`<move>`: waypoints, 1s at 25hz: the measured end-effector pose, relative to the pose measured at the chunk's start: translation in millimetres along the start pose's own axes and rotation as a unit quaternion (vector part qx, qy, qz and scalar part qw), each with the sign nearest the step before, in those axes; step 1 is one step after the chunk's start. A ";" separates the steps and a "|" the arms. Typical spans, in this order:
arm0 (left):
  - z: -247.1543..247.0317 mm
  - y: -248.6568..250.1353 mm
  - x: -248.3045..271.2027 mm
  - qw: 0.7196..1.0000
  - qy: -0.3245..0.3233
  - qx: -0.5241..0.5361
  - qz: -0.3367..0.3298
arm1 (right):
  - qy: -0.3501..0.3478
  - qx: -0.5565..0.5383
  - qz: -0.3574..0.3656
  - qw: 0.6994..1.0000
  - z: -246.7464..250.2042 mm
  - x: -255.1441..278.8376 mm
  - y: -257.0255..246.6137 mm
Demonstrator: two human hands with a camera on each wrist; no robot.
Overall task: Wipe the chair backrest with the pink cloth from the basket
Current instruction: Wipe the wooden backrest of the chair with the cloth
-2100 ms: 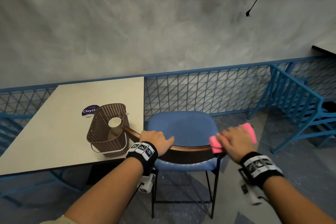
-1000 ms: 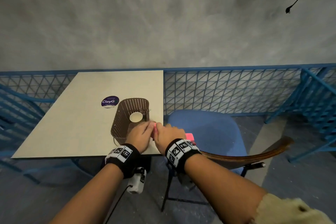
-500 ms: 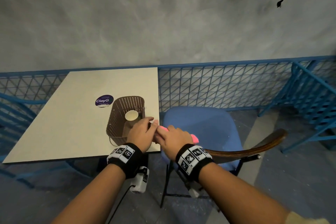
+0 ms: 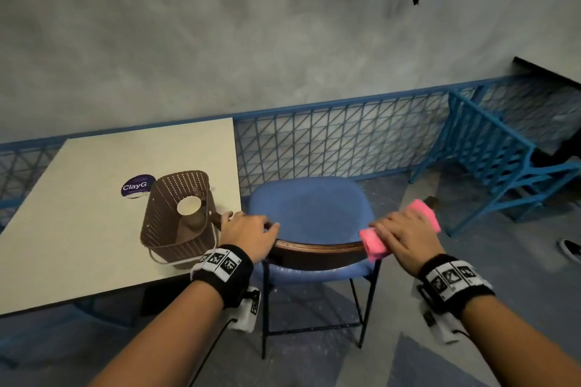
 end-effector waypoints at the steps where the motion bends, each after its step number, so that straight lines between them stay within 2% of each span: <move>1: 0.6 1.2 0.8 1.000 0.006 -0.011 0.003 | 0.003 0.006 -0.030 1.000 2.8 0.2 16.7; 3: 1.6 3.3 1.6 0.999 0.018 -0.031 0.009 | 0.010 0.027 -0.103 0.994 7.5 -9.0 26.9; 5: 2.1 5.9 4.2 0.998 0.033 -0.048 0.015 | -0.005 0.067 -0.142 0.988 6.3 -23.2 6.0; 8: 2.9 6.7 6.1 0.997 0.038 -0.059 0.021 | -0.027 0.065 -0.091 0.993 -4.9 -30.8 -49.1; 11: 3.4 6.4 7.0 0.997 0.034 -0.063 0.017 | -0.010 0.037 -0.044 0.998 -3.9 -26.6 -60.8; 13: 4.1 6.1 5.9 0.998 0.031 -0.061 0.015 | -0.030 0.047 -0.028 0.998 -1.0 -27.0 -39.2; 16: 4.2 6.5 5.1 0.998 0.027 -0.056 0.013 | -0.044 0.070 -0.050 0.995 5.9 -25.8 19.5; 18: 4.4 6.1 5.3 0.998 0.030 -0.055 0.012 | -0.029 0.051 -0.097 0.994 11.7 -24.0 62.1; 20: 4.4 5.4 6.0 0.998 0.031 -0.060 0.011 | -0.017 -0.028 -0.197 0.980 14.8 -24.7 99.6; 22: 4.4 5.8 6.2 0.997 0.032 -0.063 0.008 | -0.029 -0.085 -0.274 0.958 14.4 -28.7 113.3; 24: 4.5 5.7 5.9 0.997 0.032 -0.065 0.010 | -0.042 -0.062 -0.292 0.953 14.5 -31.4 105.8; 25: 4.3 5.9 5.7 0.997 0.033 -0.066 0.011 | -0.025 -0.030 -0.288 0.957 14.9 -30.0 97.9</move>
Point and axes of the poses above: each hand's wrist, its own x-axis away from the middle knuckle, its own z-axis out of the back of the hand, y = z × x, the point moved 3 cm from there along -x, towards the middle knuckle, and after that the axes turned 15 degrees about z, right-handed, at the moved point
